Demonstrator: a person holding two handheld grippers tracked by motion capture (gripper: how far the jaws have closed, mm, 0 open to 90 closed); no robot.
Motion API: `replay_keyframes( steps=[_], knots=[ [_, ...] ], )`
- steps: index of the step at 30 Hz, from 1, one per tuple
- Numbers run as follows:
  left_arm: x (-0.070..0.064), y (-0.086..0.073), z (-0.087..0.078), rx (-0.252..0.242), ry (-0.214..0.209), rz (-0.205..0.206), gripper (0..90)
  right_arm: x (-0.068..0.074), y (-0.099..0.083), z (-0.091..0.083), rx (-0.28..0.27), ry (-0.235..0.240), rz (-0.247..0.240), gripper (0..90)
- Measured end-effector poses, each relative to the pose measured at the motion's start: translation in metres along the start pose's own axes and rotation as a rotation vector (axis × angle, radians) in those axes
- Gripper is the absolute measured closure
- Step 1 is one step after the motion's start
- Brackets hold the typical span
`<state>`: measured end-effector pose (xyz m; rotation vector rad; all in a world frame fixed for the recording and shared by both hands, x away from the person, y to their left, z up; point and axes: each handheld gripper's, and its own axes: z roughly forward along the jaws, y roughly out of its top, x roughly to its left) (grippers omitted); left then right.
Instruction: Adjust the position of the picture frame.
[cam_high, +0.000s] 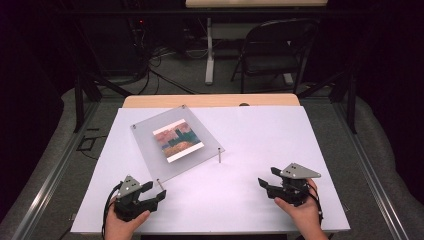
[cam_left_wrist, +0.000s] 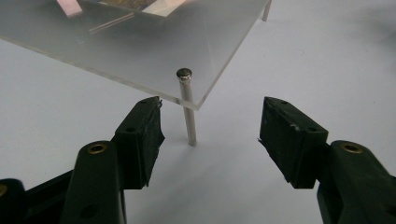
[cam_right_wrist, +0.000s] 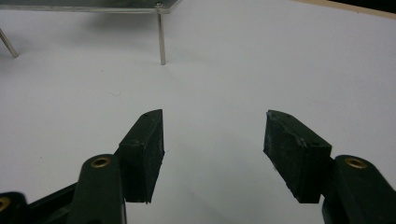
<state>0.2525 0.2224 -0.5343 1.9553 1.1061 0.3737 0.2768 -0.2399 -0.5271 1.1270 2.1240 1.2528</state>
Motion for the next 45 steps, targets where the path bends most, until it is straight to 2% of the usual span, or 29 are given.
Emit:
replay_keyframes(
  steps=[4,9,14,17,20,25,27,29,33,38,41,45],
  knots=[
    [0.000,0.000,0.001,0.009,0.011,0.022,39.1,-0.003,-0.003,0.000,0.000,-0.010,0.025,38.1],
    [0.004,0.000,0.001,0.011,0.014,0.001,39.5,-0.004,-0.005,0.004,0.017,0.004,0.058,38.8],
    [0.008,-0.001,0.002,0.013,0.011,-0.027,39.9,-0.005,-0.005,0.005,0.015,0.000,0.058,39.3],
    [0.008,-0.001,0.004,0.021,0.030,-0.015,39.9,-0.003,-0.005,0.006,0.020,0.003,0.042,39.4],
    [0.009,-0.002,0.007,0.038,0.033,-0.021,40.3,-0.001,-0.004,0.007,0.019,-0.001,0.030,39.6],
    [0.014,-0.001,0.014,0.042,0.027,-0.068,46.3,-0.001,-0.004,0.009,0.019,0.034,0.051,46.4],
    [0.017,0.001,0.019,0.058,0.036,-0.076,48.7,-0.001,-0.003,0.009,0.015,0.042,0.050,47.9],
    [0.018,0.003,0.022,0.063,0.032,-0.078,52.2,0.000,-0.003,0.009,0.016,0.044,0.047,48.5],
    [0.015,0.007,0.027,0.040,0.021,-0.061,59.2,-0.001,-0.003,0.009,0.011,0.051,0.053,49.0],
    [0.014,0.009,0.033,0.049,0.025,-0.053,67.0,-0.002,-0.003,0.009,0.002,0.053,0.070,50.0],
    [0.015,0.010,0.036,0.043,0.018,-0.061,71.2,-0.002,-0.002,0.010,-0.005,0.053,0.063,50.0],
    [0.013,0.012,0.041,0.055,0.016,-0.050,75.6,0.000,-0.001,0.013,-0.001,0.058,0.061,49.6]
  ],
)
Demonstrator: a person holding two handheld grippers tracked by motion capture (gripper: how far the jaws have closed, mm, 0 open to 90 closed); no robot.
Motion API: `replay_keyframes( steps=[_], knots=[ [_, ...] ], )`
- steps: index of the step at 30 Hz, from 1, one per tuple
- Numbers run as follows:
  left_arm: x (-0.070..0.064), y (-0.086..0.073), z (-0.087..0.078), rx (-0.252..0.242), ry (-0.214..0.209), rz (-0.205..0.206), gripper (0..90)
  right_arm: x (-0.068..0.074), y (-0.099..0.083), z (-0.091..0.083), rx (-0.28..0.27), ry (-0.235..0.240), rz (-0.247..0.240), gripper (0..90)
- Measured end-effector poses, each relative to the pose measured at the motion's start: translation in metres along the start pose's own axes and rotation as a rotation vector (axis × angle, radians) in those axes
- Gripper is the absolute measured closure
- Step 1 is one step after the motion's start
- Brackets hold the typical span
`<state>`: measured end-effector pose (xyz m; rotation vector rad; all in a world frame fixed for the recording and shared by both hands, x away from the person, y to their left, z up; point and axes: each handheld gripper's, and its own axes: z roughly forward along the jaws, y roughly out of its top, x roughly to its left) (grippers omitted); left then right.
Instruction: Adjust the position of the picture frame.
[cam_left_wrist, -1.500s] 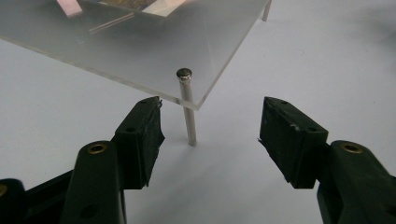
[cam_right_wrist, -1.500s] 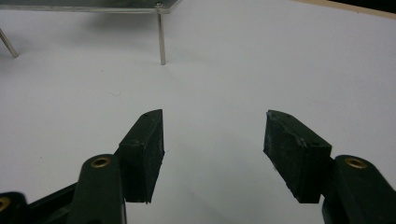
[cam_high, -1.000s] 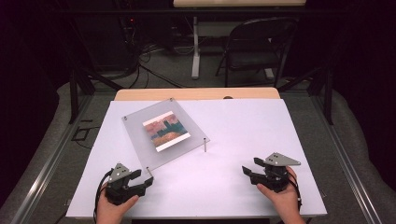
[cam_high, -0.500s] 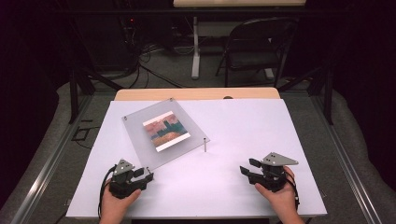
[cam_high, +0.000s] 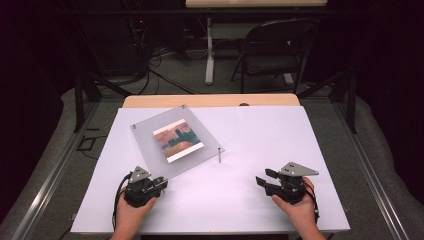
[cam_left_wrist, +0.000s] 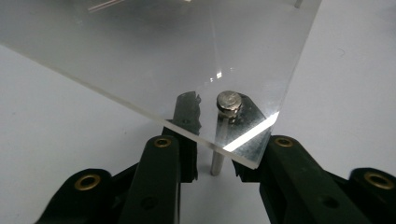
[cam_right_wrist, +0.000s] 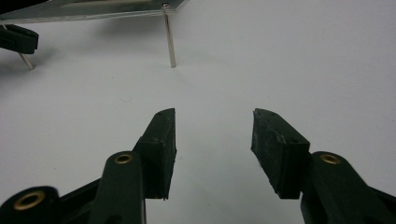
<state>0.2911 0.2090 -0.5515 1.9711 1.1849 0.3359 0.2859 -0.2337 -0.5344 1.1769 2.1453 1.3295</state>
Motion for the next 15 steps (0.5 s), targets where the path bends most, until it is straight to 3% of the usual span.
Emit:
replay_keyframes(
  steps=[7,15],
  knots=[
    [-0.0011,0.0008,0.0041,0.023,0.000,0.008,83.2,0.0007,0.0010,0.0040,0.005,0.008,-0.009,49.4],
    [0.0006,0.0009,0.0013,0.002,-0.013,-0.011,84.2,-0.0006,0.0027,0.0077,0.006,0.010,-0.007,50.7]
  ],
)
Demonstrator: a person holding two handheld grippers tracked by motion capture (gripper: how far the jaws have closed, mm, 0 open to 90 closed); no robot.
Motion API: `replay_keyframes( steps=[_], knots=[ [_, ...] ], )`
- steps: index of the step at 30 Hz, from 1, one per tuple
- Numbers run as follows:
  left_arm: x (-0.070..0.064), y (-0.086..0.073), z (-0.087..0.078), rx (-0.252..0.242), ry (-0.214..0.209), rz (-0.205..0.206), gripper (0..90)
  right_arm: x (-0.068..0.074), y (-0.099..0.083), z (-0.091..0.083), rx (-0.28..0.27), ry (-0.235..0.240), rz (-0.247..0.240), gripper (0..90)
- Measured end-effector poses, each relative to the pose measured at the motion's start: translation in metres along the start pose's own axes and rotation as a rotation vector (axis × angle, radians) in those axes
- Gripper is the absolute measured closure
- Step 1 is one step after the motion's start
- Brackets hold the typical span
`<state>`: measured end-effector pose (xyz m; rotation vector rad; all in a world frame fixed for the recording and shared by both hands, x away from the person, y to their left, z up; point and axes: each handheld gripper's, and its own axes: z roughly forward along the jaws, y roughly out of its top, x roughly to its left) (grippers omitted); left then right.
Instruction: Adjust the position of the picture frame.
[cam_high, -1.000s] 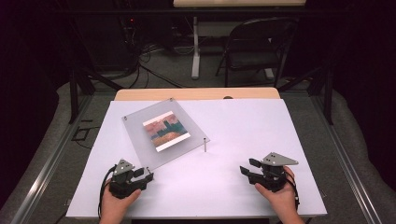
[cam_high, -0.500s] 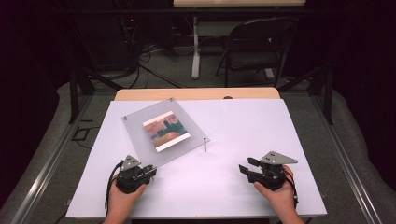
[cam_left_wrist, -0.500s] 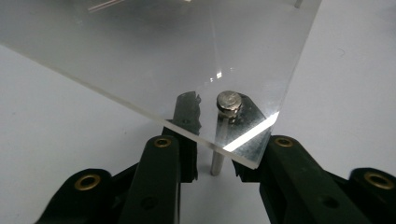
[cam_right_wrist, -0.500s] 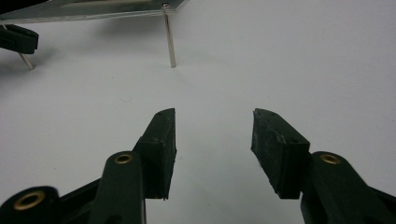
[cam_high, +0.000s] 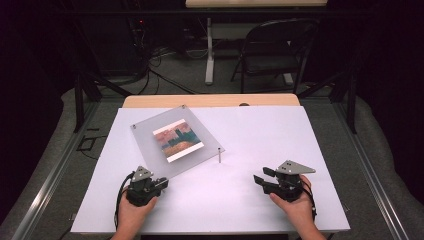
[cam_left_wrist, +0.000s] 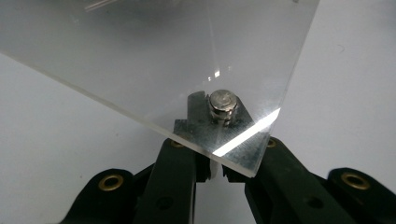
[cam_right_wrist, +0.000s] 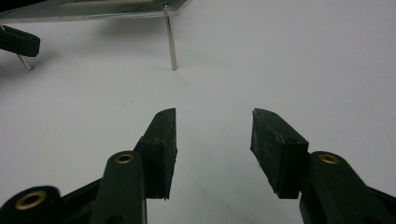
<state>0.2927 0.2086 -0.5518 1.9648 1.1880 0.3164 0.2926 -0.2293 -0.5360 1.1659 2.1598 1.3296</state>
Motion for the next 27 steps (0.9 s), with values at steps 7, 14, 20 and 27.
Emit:
replay_keyframes(
  steps=[7,14,20,27],
  knots=[
    [0.006,0.001,-0.007,-0.036,-0.003,-0.033,84.6,0.000,0.003,0.006,-0.009,0.010,-0.005,51.0],
    [0.010,0.004,-0.015,-0.085,-0.012,-0.038,84.7,-0.002,0.007,0.009,-0.013,0.037,0.009,50.9],
    [0.012,0.009,-0.021,-0.124,-0.007,-0.025,84.7,0.001,0.016,0.021,-0.009,0.063,-0.001,50.9],
    [0.016,0.014,-0.027,-0.178,-0.031,-0.049,84.7,0.007,0.032,0.048,-0.013,0.101,-0.032,53.5]
  ],
)
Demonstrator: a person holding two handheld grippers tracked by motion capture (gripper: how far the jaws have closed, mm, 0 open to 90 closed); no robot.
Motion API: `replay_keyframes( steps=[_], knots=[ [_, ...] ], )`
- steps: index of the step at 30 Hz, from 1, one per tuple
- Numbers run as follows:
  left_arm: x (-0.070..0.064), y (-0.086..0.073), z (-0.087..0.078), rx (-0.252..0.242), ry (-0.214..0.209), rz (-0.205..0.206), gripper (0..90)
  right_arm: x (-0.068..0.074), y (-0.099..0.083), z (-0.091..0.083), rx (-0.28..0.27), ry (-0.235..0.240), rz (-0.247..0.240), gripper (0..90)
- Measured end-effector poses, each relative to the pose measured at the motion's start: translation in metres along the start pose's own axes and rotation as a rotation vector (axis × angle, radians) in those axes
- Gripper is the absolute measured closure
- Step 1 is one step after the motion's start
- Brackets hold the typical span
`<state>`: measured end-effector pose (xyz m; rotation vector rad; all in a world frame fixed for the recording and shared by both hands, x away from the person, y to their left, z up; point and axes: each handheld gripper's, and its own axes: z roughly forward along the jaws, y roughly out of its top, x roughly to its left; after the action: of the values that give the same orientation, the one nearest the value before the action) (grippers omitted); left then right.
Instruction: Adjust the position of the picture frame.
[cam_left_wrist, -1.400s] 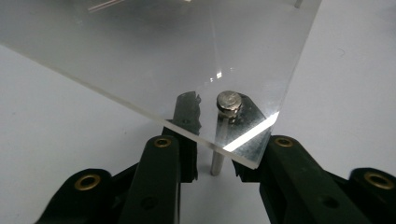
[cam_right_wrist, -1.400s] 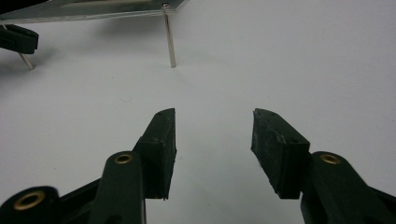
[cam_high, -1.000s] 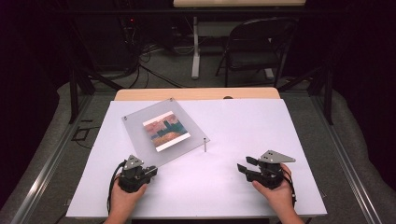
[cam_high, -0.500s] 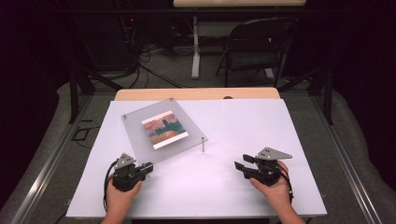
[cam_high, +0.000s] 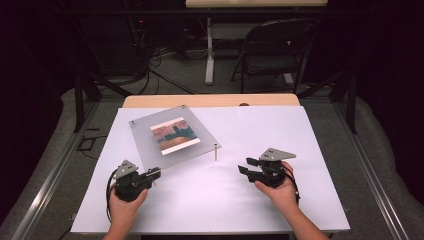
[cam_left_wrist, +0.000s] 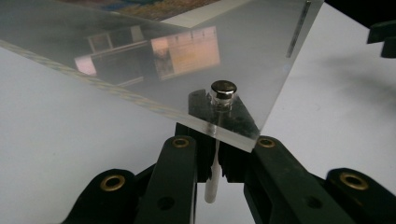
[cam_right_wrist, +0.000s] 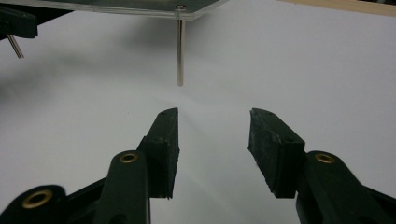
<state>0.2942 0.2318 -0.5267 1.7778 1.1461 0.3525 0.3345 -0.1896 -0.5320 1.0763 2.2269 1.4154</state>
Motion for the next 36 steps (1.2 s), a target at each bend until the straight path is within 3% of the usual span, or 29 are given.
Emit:
replay_keyframes(
  steps=[14,22,28,32,34,36],
  knots=[
    [0.004,0.005,-0.006,-0.050,-0.001,-0.022,84.7,0.004,0.033,0.068,-0.019,0.091,-0.021,59.0],
    [0.005,0.004,-0.006,-0.060,-0.004,-0.037,84.7,0.007,0.040,0.089,-0.029,0.133,-0.010,59.3],
    [0.007,0.003,-0.007,-0.069,-0.003,-0.047,84.7,0.012,0.042,0.104,-0.003,0.138,-0.016,68.3],
    [0.007,0.003,-0.007,-0.068,-0.002,-0.051,84.7,0.014,0.042,0.112,-0.016,0.179,0.019,76.1],
    [0.007,0.002,-0.007,-0.069,0.006,-0.052,84.7,0.016,0.042,0.114,-0.008,0.169,0.006,81.0],
    [0.008,0.002,-0.007,-0.072,0.009,-0.056,84.7,0.013,0.041,0.115,-0.003,0.178,0.025,84.9]
  ],
)
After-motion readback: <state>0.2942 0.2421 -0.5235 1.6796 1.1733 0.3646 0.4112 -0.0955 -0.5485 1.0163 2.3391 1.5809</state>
